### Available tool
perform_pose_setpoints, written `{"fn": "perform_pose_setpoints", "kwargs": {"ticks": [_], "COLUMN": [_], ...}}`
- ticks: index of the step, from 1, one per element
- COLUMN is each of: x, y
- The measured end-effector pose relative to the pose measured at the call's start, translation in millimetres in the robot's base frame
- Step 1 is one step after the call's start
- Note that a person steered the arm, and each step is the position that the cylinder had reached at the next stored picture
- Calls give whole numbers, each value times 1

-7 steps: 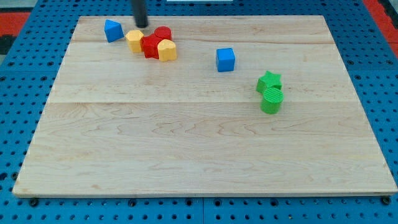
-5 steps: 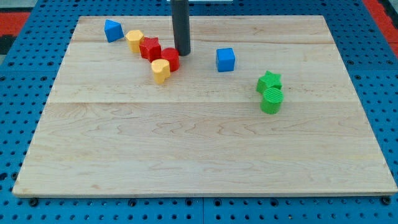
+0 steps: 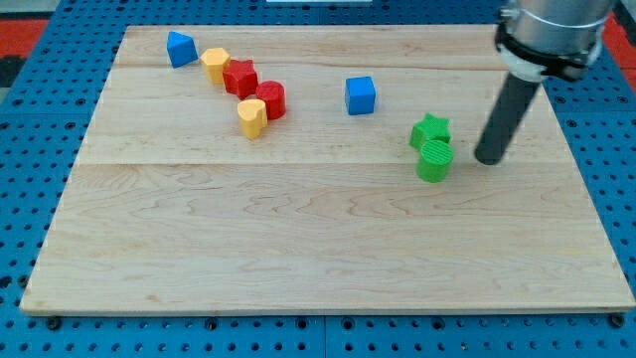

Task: Separate the green blocks

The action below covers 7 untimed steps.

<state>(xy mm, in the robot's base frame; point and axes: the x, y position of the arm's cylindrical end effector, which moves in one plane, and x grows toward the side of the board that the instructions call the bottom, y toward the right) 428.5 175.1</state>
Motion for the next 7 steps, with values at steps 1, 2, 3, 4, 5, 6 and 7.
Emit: {"fn": "perform_pose_setpoints", "kwargs": {"ticks": [1, 2, 3, 4, 5, 6, 7], "x": [-53, -34, 14, 6, -4, -20, -71], "y": [-36, -7, 20, -46, -89, -55, -36]}}
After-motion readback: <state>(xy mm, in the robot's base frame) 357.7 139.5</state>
